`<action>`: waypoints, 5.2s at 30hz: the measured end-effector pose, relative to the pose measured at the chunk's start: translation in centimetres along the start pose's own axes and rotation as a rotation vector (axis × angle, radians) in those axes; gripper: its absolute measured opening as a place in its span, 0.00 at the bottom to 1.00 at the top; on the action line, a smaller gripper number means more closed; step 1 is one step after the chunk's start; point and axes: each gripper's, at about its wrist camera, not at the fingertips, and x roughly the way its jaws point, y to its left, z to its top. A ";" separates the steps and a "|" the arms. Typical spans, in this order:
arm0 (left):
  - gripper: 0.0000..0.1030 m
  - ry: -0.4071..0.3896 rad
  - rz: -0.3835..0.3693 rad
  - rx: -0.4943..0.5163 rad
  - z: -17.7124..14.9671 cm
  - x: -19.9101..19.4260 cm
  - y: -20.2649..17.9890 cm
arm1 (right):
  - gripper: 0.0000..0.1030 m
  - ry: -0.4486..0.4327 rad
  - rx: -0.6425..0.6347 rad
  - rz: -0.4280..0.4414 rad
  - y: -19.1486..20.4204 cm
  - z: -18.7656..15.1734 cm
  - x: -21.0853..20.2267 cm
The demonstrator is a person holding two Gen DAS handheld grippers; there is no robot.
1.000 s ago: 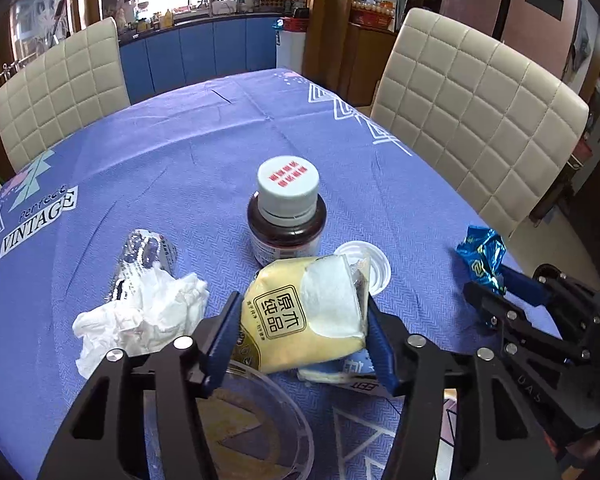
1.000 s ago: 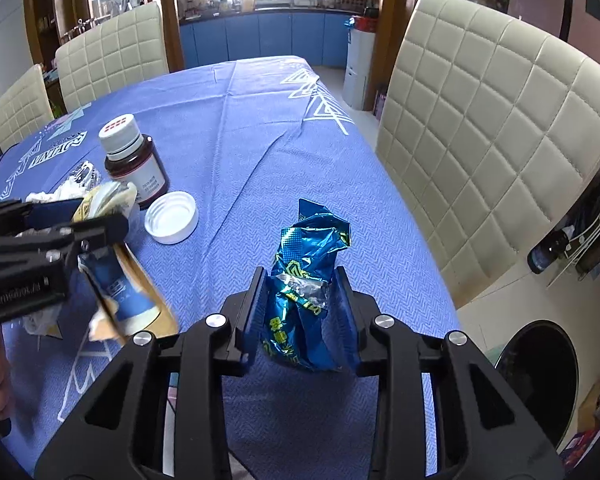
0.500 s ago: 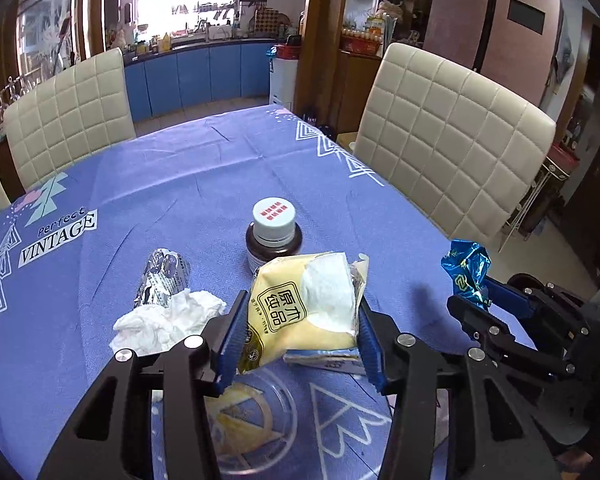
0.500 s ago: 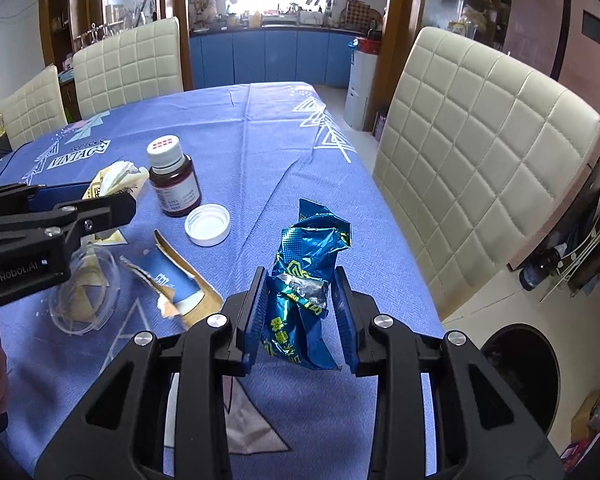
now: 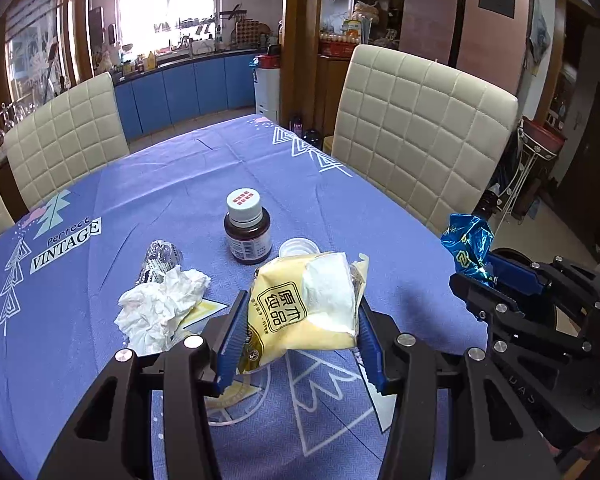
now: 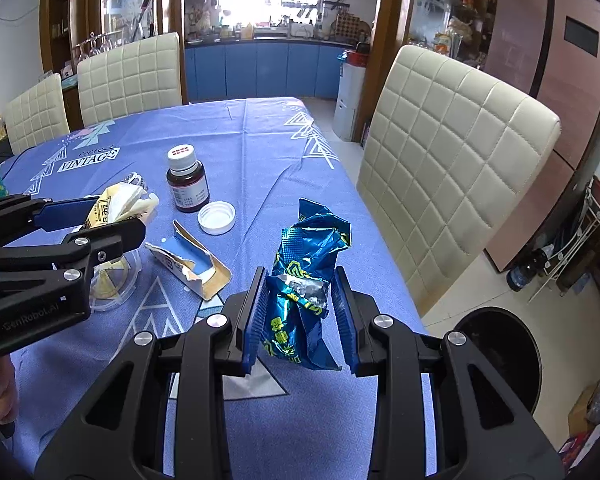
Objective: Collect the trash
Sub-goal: 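Lift the yellow bag and blue wrapper and carry both toward the black bin, then open the right gripper over the bin while the left lowers the yellow bag in, then open the left gripper over the bin and return both tools to the table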
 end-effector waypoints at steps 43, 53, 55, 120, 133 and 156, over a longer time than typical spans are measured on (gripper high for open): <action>0.47 0.001 -0.156 0.212 0.8 1.0 -12.6 | 0.34 0.024 0.161 -0.150 -10.0 -4.5 -3.7; 0.47 0.009 -0.172 0.242 1.5 2.5 -15.9 | 0.34 0.034 0.196 -0.166 -13.2 -5.2 -3.1; 0.47 0.013 -0.175 0.247 1.5 2.8 -16.6 | 0.34 0.035 0.203 -0.170 -13.9 -5.4 -3.0; 0.74 0.032 -0.310 0.415 3.8 7.4 -29.0 | 0.78 0.073 0.420 -0.479 -25.7 -11.0 -4.1; 0.74 0.018 -0.149 0.234 3.1 4.8 -17.8 | 0.78 0.018 0.223 -0.304 -16.7 -6.4 -2.8; 0.91 0.131 0.186 -0.068 -5.0 0.9 2.8 | 0.79 0.032 -0.061 -0.007 2.2 -2.4 1.5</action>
